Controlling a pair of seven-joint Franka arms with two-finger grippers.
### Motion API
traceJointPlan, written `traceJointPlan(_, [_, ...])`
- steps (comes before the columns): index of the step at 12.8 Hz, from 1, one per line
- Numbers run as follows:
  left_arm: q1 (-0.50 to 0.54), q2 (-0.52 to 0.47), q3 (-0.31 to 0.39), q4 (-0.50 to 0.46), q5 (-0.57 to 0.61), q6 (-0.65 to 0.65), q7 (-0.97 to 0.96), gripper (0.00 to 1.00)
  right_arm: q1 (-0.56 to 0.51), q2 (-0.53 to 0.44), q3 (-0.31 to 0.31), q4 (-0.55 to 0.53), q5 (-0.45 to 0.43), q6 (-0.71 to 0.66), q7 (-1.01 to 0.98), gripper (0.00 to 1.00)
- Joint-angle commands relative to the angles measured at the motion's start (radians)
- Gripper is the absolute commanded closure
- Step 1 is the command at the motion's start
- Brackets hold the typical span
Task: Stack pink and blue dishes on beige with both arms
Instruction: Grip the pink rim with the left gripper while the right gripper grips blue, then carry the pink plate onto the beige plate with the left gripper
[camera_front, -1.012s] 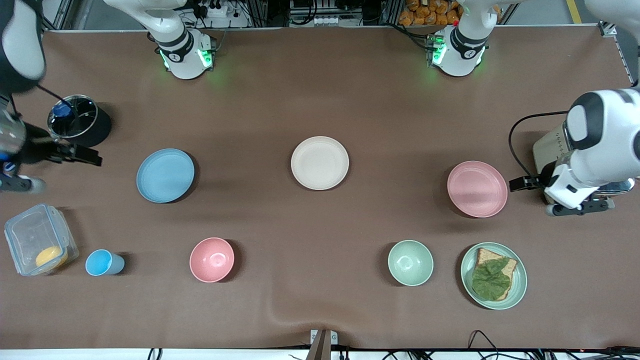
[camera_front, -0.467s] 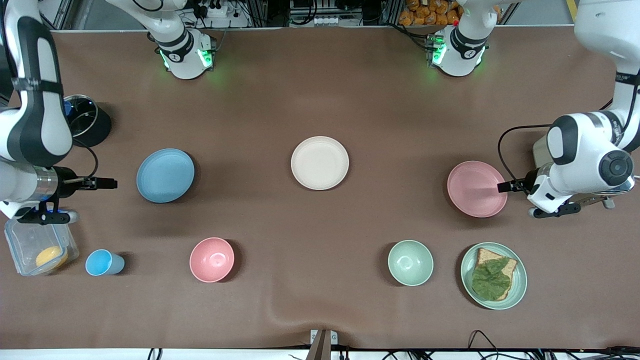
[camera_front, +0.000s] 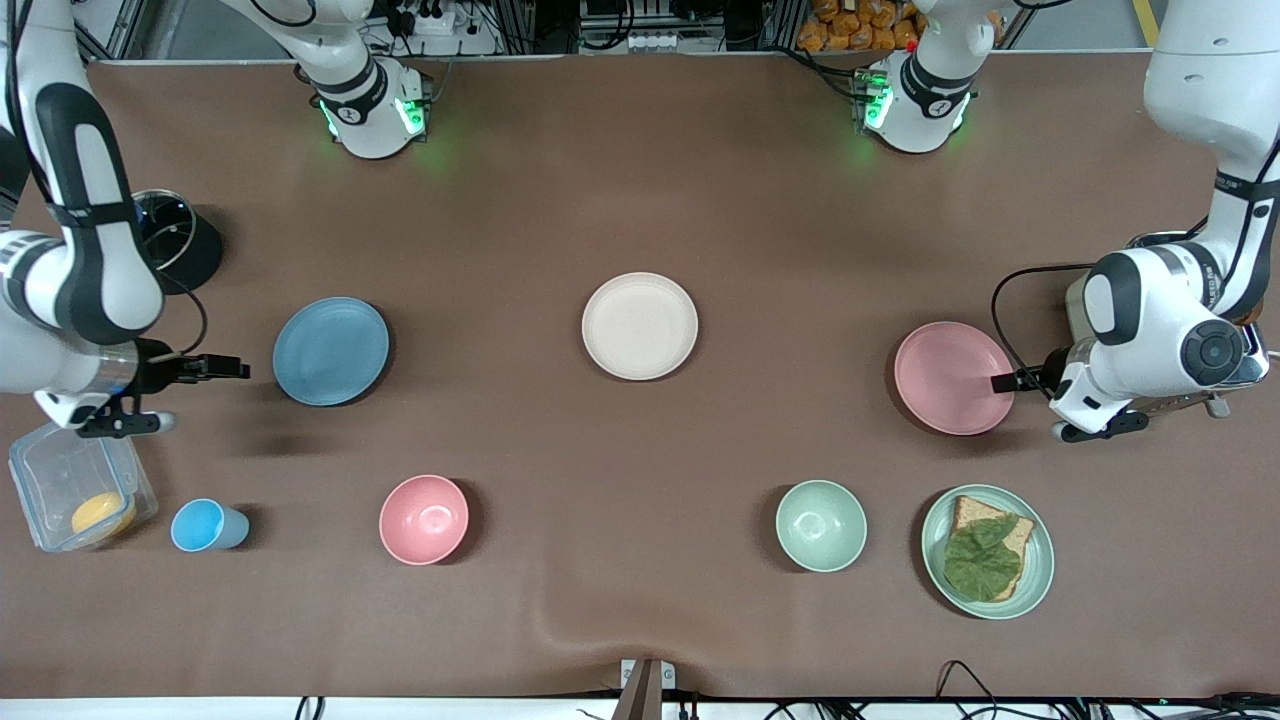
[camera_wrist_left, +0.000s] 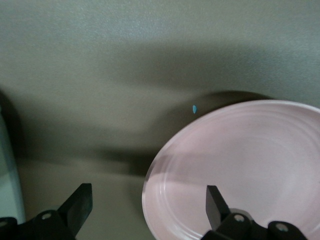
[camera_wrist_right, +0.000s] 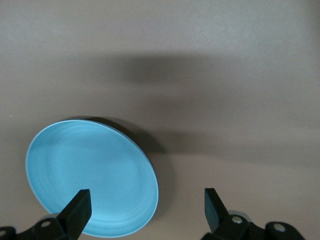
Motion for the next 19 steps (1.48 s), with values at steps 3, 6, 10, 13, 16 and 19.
traceJointPlan(3, [0.012,0.022,-0.011,-0.004,0.010,0.035,0.004,0.06,-0.044,0.062,0.014,-0.005,0.059,0.019,-0.091,0.00])
traceJointPlan(6, [0.012,0.035,-0.011,-0.004,0.007,0.040,0.004,0.10,-0.035,0.114,0.016,-0.005,0.068,0.048,-0.156,0.00])
traceJointPlan(10, [0.014,0.038,-0.011,-0.004,0.007,0.040,0.004,0.30,-0.012,0.151,0.020,-0.005,0.079,0.054,-0.159,0.00])
traceJointPlan(13, [0.014,0.039,-0.013,-0.002,0.006,0.040,0.004,0.69,-0.012,0.170,0.019,-0.005,0.080,0.051,-0.220,0.10])
traceJointPlan(16, [0.012,0.041,-0.022,-0.002,-0.003,0.038,0.005,1.00,-0.012,0.178,0.019,-0.003,0.080,0.034,-0.265,0.75])
traceJointPlan(19, [0.020,-0.043,-0.108,0.014,-0.067,-0.137,0.034,1.00,-0.001,0.178,0.019,0.017,0.080,-0.016,-0.263,1.00])
